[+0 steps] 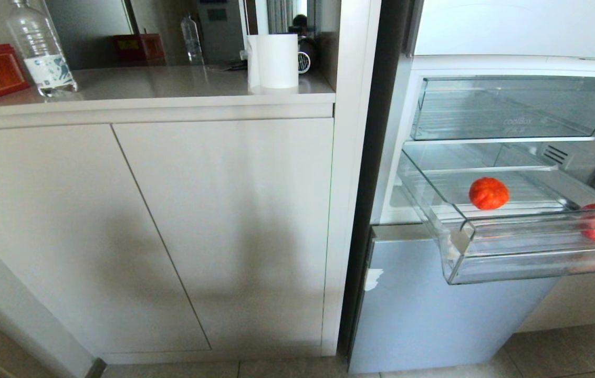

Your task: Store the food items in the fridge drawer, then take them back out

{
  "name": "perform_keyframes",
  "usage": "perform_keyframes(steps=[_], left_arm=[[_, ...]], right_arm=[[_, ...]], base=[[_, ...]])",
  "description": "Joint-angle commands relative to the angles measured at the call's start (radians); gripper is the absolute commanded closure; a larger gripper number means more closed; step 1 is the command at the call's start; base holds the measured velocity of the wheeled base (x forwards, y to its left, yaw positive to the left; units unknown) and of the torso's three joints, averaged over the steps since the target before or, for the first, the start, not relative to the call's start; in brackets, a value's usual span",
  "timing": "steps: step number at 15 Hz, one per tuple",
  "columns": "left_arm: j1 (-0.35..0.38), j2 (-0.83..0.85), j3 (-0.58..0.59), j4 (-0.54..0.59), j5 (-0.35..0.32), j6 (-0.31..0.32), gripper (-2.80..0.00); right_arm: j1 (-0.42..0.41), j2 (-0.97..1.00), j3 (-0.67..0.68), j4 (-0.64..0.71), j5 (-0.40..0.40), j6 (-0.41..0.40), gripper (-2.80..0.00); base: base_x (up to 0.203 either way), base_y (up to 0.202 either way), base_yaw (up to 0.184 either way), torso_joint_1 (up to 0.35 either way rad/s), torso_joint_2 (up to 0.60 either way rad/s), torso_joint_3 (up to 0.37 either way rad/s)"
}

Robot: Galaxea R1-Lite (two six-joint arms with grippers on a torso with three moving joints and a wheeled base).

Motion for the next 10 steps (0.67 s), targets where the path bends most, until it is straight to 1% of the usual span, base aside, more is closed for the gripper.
perform_keyframes(steps=[1, 3, 6, 8, 10], left_arm=[[0.000, 0.002, 0.000, -0.001, 0.000, -0.001, 0.00], [0.000, 0.002, 0.000, 0.001, 0.000, -0.001, 0.00], [0.000, 0.002, 0.000, 0.001, -0.001, 0.000, 0.00], [0.000, 0.002, 0.000, 0.001, 0.000, 0.001, 0.00], [0.000, 0.002, 0.000, -0.001, 0.000, -0.001, 0.00]], right_arm=[[0.000, 0.067, 0.019, 0.016, 0.015, 0.001, 0.00], [0.002, 0.122, 0.017, 0.034, 0.053, 0.001, 0.00], [0.005, 0.229, -0.013, 0.031, 0.165, 0.001, 0.00], [0.024, 0.331, -0.074, 0.028, 0.242, 0.006, 0.00], [0.069, 0.447, -0.167, 0.017, 0.269, 0.008, 0.00]], base=[[0.000, 0.000, 0.000, 0.000, 0.00, 0.000], [0.000, 0.000, 0.000, 0.000, 0.00, 0.000], [0.000, 0.000, 0.000, 0.000, 0.00, 0.000], [0.000, 0.000, 0.000, 0.000, 0.00, 0.000], [0.000, 0.000, 0.000, 0.000, 0.00, 0.000]])
